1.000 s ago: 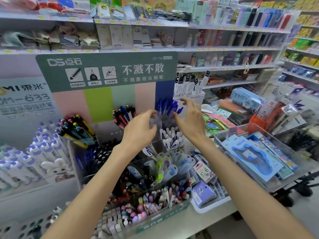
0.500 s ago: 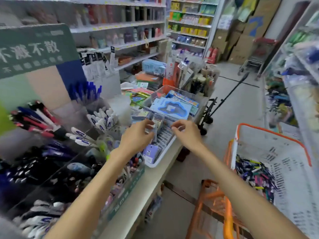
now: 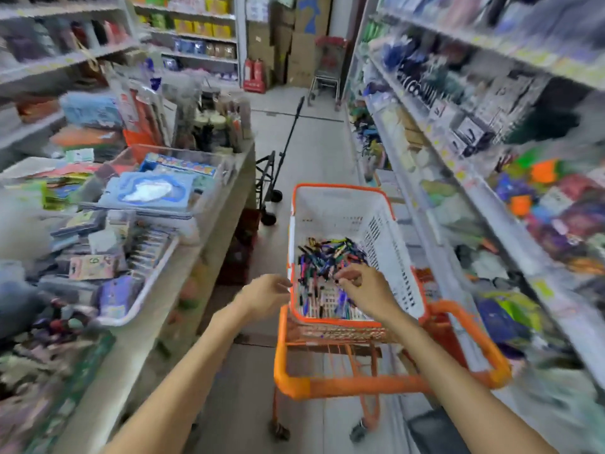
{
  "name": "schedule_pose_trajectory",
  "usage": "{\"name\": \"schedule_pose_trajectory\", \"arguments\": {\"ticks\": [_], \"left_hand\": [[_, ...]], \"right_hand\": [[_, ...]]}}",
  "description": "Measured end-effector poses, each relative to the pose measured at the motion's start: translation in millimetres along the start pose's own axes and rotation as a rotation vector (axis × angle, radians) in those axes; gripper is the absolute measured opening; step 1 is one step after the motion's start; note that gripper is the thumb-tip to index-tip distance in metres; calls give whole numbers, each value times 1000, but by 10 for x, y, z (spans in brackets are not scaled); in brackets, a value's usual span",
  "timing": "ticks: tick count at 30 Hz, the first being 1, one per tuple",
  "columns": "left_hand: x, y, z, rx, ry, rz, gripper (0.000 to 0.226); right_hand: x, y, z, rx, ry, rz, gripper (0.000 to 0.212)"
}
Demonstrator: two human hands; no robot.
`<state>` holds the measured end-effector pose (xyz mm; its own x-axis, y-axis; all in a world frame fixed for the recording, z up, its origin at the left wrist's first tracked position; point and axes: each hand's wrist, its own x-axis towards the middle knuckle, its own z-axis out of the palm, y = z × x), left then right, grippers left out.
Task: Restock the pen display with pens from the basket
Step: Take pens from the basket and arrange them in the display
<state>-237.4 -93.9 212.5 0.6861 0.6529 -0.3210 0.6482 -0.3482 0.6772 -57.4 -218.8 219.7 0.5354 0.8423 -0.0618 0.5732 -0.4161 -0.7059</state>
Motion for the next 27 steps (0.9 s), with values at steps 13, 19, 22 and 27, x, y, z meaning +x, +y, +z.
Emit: {"name": "schedule_pose_trajectory", "arguments": {"ticks": [13,19,22,27], "left_hand": [[1017,406,1184,-183,8,-169,41],[1557,384,1177,-161,-39,-250,43],[1977,366,1132,-131,-25,-246,43],[2692,333,1167,-71,-43,-273,45]], "right_hand": [[350,1475,-640,-69,-203,125,14],[919,1598,-507,-87,-302,149,17],[1301,1624,-425,-120,-362,152,20],[1998,1735,-210,-166,-402,203,21]]}}
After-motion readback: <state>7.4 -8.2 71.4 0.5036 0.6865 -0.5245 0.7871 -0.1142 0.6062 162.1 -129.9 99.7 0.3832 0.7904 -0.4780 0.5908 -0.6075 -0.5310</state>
